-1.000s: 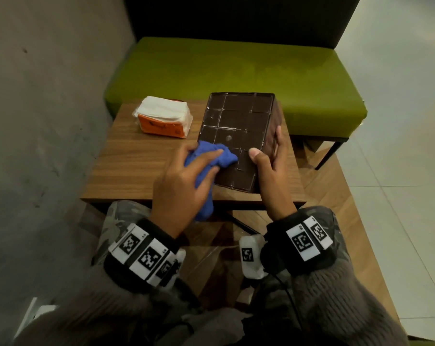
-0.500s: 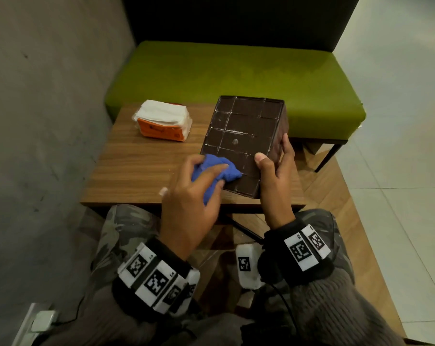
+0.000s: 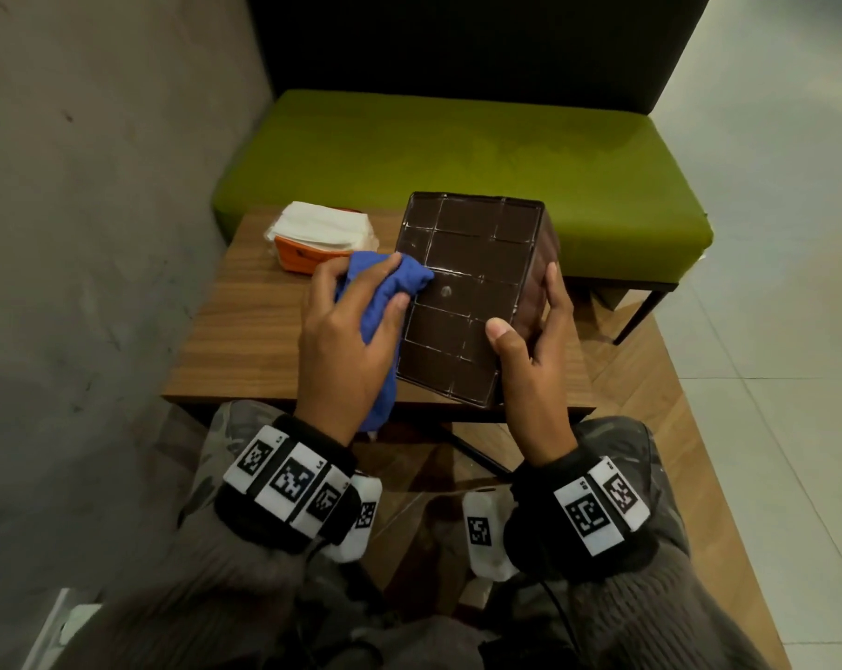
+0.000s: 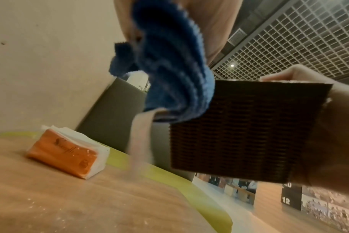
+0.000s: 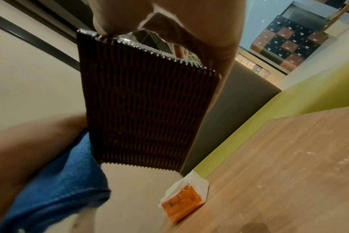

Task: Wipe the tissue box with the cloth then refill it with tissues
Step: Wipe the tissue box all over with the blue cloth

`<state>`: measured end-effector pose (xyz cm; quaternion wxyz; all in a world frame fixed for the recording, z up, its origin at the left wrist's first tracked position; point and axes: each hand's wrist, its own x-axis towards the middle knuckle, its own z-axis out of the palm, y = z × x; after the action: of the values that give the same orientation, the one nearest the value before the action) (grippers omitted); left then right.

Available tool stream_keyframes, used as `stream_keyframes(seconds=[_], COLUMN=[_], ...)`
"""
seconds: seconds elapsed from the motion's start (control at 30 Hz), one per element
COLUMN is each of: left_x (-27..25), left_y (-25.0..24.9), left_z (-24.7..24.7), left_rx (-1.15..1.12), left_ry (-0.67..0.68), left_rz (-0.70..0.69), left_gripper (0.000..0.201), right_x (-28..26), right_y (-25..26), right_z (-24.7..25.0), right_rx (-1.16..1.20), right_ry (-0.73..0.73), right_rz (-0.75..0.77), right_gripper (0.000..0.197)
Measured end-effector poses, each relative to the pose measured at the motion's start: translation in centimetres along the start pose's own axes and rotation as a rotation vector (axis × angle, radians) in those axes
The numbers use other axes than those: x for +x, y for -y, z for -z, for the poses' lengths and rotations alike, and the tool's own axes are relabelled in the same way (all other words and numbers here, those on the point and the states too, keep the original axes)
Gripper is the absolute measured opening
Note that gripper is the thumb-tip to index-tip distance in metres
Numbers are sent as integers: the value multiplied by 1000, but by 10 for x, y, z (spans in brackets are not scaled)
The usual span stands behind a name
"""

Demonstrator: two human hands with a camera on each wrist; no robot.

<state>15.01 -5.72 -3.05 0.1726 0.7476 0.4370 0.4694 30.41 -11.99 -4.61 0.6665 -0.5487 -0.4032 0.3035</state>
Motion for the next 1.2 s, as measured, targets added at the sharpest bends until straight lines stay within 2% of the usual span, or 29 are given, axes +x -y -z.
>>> stream_keyframes(seconds=[0.07,0.1,0.2,0.23,0.33,0.37,0.4,0.53,0.57,0.7,0.83,0.9,1.03,1.1,1.13,1.2], left_x=[-11,-21,-40,-35,-13,-11,-15,-38,-36,-24,-47,-49,-30,-22,-20,-24], left_y=[-5,-10,-11,-6,4,3,-2,-4,1,5,8,14,4,-5,-10,-21], left_z=[-5,-7,-8,-6,-1,0,-1,3,6,9,9,9,-1,-5,-7,-9], left_rx=[-9,19,67,58,-30,-48,-32,26,37,28,28,36,-10,-52,-55,-23], left_ry=[51,91,208,194,37,20,44,305,314,172,246,247,52,-35,-51,-7], left_rz=[15,-43,-346,-348,-87,-46,-60,-325,-341,-159,-250,-209,27,93,91,-10], left_gripper=[45,46,42,41,37,36,36,40,39,37,37,38,35,34,34,35], right_x=[2,3,4,2,-3,-4,-3,0,-1,-5,-3,-3,-10,-12,-12,-9], right_y=[1,1,-2,-3,-5,-5,-5,-7,-7,-9,-10,-14,-19,-19,-18,-18], right_z=[3,5,7,7,4,3,3,8,9,8,13,13,4,1,0,0], right_rx=[7,11,42,42,21,23,36,67,72,77,66,44,-57,-94,-106,-138], right_ry=[-30,-45,-23,-4,19,12,-2,-21,-6,6,-24,-12,14,9,7,8], right_rz=[2,3,10,16,-14,-26,-37,-64,-73,-109,-93,-97,-60,-30,-15,21], right_gripper=[90,88,87,88,89,88,86,85,86,87,90,91,86,85,85,86])
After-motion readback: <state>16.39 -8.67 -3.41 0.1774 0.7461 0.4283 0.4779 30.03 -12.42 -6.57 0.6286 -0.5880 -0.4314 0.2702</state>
